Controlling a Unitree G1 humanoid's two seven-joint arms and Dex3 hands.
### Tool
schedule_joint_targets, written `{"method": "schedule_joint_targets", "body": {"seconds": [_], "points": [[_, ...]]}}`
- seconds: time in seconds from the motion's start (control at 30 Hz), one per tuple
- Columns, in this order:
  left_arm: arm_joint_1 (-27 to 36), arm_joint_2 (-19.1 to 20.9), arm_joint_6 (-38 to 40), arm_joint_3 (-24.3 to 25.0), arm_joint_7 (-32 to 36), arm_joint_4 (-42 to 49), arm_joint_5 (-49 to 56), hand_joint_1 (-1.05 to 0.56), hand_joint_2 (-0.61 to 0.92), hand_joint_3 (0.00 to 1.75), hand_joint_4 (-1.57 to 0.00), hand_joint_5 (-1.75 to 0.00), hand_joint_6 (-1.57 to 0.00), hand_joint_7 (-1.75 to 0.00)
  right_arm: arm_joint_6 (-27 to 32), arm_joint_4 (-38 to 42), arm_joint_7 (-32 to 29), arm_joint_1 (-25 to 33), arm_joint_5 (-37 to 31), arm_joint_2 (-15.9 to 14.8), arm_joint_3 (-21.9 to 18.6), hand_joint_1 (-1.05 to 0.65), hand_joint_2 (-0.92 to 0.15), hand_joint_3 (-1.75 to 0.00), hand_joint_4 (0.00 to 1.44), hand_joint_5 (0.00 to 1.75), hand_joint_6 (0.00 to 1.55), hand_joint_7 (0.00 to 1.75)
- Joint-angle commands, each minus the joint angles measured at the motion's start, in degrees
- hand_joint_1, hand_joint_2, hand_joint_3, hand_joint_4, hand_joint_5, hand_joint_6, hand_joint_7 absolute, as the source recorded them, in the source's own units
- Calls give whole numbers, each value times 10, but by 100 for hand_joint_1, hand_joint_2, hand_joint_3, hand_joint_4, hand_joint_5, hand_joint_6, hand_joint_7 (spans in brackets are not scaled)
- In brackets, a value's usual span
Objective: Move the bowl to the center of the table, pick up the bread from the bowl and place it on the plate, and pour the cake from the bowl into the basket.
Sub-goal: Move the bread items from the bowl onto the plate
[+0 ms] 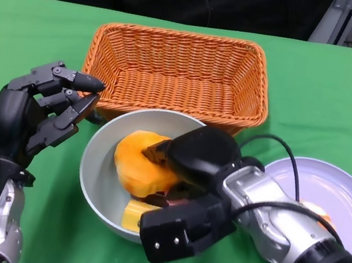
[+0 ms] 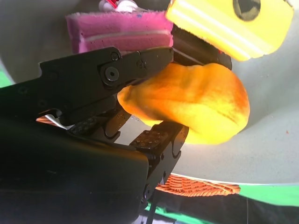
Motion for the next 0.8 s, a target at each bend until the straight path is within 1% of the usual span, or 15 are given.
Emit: {"method": "schedule_joint_targets", "body": {"seconds": [0.03,0.2,0.3,0.37,0.4,0.43,0.47,0.5,0.53,0.57,0.6,0.67,0.7,0.77,0.8], "points": [[-9,6,-11,3,4,-1,-2,-24,92,27,-84,-134,-98,-78,-5,15,41,2,12,-5,4,-42,-88,0,96,3,77,0],[-10,5,-6,4,4,-1,-6,-24,92,26,-84,-133,-98,-78,-10,19,56,-6,14,-7,7,-50,-88,0,91,0,75,0],[-8,5,-6,2,15,-4,2,-24,92,26,-84,-133,-98,-78,-13,23,50,-4,17,-5,5,-49,-87,0,89,0,74,0],[-8,6,-9,1,20,-3,7,-24,92,26,-85,-133,-98,-78,-14,26,42,-2,17,-4,5,-46,-86,0,92,2,75,1],[-9,5,-8,1,18,-3,5,-24,92,26,-85,-133,-98,-78,-22,30,18,0,15,-4,5,-43,-86,0,95,3,76,1],[-9,5,-7,1,14,-2,2,-24,92,26,-85,-133,-98,-78,-29,35,-1,2,15,-3,4,-37,-87,0,105,8,83,4],[-9,5,-7,2,11,-1,-1,-24,92,26,-85,-133,-97,-78,-36,42,-25,5,16,0,2,-33,-87,0,111,11,88,5],[-10,5,-8,2,9,0,-2,-24,92,26,-85,-134,-97,-79,-46,50,-49,7,18,2,0,-30,-87,0,113,19,93,4],[-10,5,-11,2,9,2,-2,-24,92,26,-85,-134,-97,-79,-55,57,-66,7,20,3,-1,-29,-87,0,105,48,99,3],[-11,4,-11,3,9,2,-2,-24,92,26,-85,-134,-97,-79,-63,65,-81,7,21,5,-2,-29,-86,0,89,95,105,2],[-11,4,-11,3,9,2,-3,-24,92,26,-85,-134,-97,-79,-69,72,-90,5,22,6,-1,-30,-85,0,82,115,107,2],[-10,4,-11,2,13,2,0,-25,92,26,-85,-134,-97,-79,-89,88,-130,5,22,7,-1,-29,-84,0,78,136,113,4],[-10,4,-11,1,16,1,3,-25,92,25,-85,-134,-97,-79,-101,96,-149,6,25,7,-3,-27,-84,0,75,143,115,5],[-10,4,-11,1,16,1,3,-25,92,25,-85,-134,-97,-80,-119,112,-177,6,27,9,-5,-26,-83,0,75,139,118,5],[-10,4,-11,1,16,0,3,-25,92,26,-84,-134,-97,-80,-126,119,-194,5,26,10,-5,-25,-83,0,77,132,119,5]]}}
